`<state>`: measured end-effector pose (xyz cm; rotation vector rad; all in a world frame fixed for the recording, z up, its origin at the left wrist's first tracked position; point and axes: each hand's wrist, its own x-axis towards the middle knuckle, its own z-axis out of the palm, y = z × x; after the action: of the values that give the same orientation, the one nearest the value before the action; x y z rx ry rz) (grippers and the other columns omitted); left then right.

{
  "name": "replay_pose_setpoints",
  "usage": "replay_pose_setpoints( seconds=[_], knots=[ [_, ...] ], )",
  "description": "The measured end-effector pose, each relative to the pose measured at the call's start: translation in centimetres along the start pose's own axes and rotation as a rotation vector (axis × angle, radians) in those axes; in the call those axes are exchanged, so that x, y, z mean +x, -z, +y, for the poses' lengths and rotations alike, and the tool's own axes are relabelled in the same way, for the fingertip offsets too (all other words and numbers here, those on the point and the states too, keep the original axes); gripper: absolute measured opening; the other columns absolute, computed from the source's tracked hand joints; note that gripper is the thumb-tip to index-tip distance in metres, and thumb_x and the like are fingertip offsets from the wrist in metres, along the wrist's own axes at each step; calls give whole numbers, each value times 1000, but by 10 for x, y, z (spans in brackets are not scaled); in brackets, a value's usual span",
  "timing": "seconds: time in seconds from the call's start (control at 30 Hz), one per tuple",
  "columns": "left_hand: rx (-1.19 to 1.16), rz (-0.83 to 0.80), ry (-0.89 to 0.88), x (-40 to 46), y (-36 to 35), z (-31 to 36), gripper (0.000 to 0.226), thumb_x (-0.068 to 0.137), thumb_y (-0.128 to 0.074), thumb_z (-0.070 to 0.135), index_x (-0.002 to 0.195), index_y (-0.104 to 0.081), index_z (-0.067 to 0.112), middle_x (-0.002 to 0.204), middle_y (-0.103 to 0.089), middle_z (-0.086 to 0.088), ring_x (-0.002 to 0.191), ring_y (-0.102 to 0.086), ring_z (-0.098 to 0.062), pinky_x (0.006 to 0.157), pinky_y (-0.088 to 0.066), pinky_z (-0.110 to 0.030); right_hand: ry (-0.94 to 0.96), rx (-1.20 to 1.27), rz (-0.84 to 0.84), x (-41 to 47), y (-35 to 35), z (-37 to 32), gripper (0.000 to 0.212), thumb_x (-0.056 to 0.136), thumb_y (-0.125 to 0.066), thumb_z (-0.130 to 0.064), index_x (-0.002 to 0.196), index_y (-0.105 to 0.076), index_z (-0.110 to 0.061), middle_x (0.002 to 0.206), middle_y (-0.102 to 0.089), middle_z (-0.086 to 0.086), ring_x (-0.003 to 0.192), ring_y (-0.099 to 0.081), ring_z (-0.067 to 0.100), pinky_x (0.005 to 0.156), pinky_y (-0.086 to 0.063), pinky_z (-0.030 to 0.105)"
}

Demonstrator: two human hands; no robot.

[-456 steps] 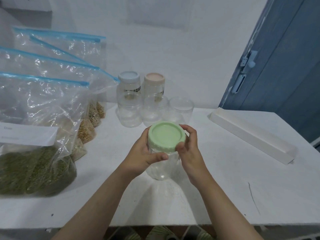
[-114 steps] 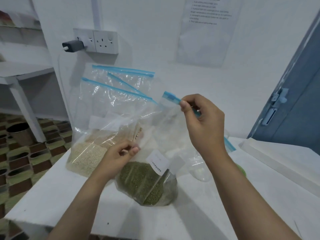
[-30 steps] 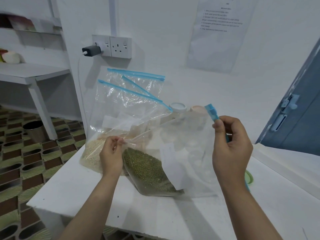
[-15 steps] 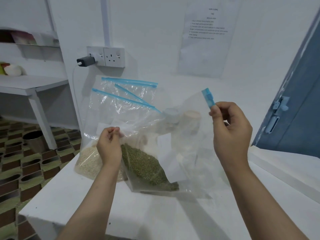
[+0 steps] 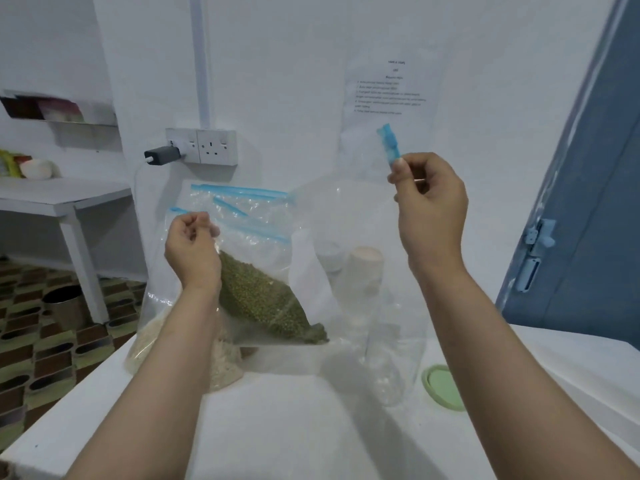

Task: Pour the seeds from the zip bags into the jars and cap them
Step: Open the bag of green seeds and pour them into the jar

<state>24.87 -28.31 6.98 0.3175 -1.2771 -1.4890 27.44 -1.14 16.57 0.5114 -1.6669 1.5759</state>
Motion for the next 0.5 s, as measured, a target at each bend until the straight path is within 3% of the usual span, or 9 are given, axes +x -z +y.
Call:
replay_pose_setpoints(
  seconds=[0.2,0.5],
  knots=[
    [-56,3,-11,14,-15,4,15,100,-57,19,86,-58,27,72,-62,6,70,-58,-5,82,-53,-24,-23,2,44,26,-12,12,18,96,-60,-24,79,-61,-31,75,-65,-14,70,-55,5,80,-53,39],
    [-125,-54,-19,40,-45,6,15,98,-60,20,84,-58,24,66,-62,8,65,-58,-3,85,-54,-28,-59,45,90,39,-34,36,15,97,-59,-27,82,-62,-30,77,-67,-14,75,-55,11,71,-46,30]
  ],
)
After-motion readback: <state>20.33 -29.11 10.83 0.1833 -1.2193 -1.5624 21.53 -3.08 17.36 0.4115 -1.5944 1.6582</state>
